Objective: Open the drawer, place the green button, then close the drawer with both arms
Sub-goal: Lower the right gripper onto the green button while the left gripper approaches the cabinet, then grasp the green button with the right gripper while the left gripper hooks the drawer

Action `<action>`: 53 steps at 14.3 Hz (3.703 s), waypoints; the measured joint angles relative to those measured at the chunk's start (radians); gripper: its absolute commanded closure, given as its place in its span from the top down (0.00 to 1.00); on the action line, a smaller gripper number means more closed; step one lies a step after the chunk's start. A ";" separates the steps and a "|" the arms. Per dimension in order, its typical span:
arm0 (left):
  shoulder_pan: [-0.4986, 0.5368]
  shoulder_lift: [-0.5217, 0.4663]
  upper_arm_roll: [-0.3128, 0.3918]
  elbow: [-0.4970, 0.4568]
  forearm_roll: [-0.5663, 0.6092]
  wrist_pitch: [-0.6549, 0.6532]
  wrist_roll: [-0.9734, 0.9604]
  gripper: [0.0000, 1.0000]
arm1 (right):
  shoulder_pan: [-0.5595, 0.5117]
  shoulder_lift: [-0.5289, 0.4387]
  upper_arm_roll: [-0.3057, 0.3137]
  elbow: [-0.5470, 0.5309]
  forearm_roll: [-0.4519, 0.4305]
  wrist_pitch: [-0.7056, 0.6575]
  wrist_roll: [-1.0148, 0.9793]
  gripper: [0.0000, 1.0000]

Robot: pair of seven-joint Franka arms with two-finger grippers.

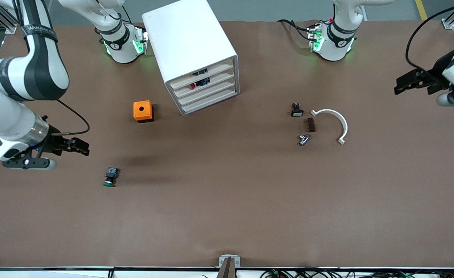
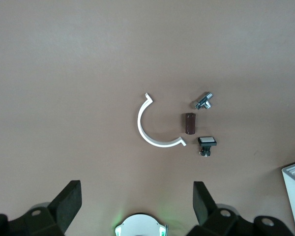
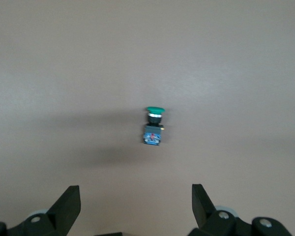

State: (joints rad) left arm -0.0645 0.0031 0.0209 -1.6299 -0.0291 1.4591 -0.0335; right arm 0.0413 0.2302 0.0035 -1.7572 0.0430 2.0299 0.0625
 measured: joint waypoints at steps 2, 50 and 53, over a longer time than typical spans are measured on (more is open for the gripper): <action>-0.013 0.061 -0.008 -0.002 0.000 0.000 0.000 1.00 | 0.002 0.027 0.000 -0.024 0.011 0.054 0.000 1.00; -0.407 0.935 -0.229 0.229 -0.890 0.156 -2.114 0.68 | -0.006 0.243 -0.002 0.057 0.016 0.064 0.201 0.00; -0.452 0.959 -0.230 0.226 -0.890 0.122 -2.124 0.68 | 0.009 0.194 0.001 0.079 0.016 -0.028 0.263 0.00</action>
State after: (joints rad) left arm -0.5161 0.9617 -0.2087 -1.4041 -0.9191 1.5806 -2.1572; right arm 0.0498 0.4244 0.0048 -1.6779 0.0592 2.0018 0.3251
